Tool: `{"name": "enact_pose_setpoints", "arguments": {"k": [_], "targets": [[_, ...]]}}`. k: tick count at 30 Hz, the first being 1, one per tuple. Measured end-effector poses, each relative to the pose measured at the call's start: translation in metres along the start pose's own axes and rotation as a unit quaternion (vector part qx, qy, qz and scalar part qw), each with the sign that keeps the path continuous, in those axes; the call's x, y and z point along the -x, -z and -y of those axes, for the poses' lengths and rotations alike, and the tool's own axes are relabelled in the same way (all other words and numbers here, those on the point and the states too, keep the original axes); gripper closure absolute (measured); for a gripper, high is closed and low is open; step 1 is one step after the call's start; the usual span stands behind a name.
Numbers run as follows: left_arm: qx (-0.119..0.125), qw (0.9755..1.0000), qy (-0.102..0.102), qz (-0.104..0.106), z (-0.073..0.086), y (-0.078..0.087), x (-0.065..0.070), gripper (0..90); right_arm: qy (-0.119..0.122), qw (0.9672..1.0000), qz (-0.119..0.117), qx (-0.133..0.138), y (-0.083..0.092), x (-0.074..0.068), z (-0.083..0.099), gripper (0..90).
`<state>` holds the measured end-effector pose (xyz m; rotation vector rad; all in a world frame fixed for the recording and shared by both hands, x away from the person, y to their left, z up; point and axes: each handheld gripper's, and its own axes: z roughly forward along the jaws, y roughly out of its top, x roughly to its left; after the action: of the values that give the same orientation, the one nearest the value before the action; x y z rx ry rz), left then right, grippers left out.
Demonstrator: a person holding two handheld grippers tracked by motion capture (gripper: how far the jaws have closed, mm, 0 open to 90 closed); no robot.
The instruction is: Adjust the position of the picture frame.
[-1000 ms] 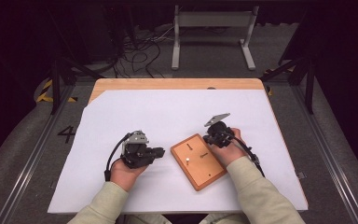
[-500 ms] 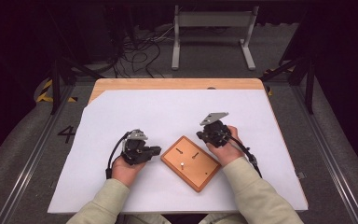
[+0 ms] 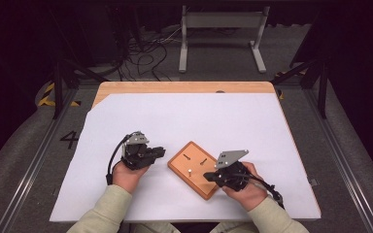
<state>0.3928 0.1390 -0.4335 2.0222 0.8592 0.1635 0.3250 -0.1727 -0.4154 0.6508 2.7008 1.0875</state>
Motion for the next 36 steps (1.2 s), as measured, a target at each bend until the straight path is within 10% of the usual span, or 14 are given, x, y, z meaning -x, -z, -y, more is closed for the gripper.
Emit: {"name": "enact_pose_setpoints", "arguments": {"k": [20, 36], "targets": [[0.006, 0.9998, 0.007, 0.015, 0.002, 0.001, -0.004, 65.7, 0.055, 0.9961, -0.054, -0.043, -0.025, -0.035, 0.012, 90.0], [-0.008, 0.9997, 0.004, 0.022, 0.003, -0.004, -0.002, 67.0, 0.015, 0.9944, 0.071, -0.077, 0.006, 0.017, 0.037, 90.0]]}}
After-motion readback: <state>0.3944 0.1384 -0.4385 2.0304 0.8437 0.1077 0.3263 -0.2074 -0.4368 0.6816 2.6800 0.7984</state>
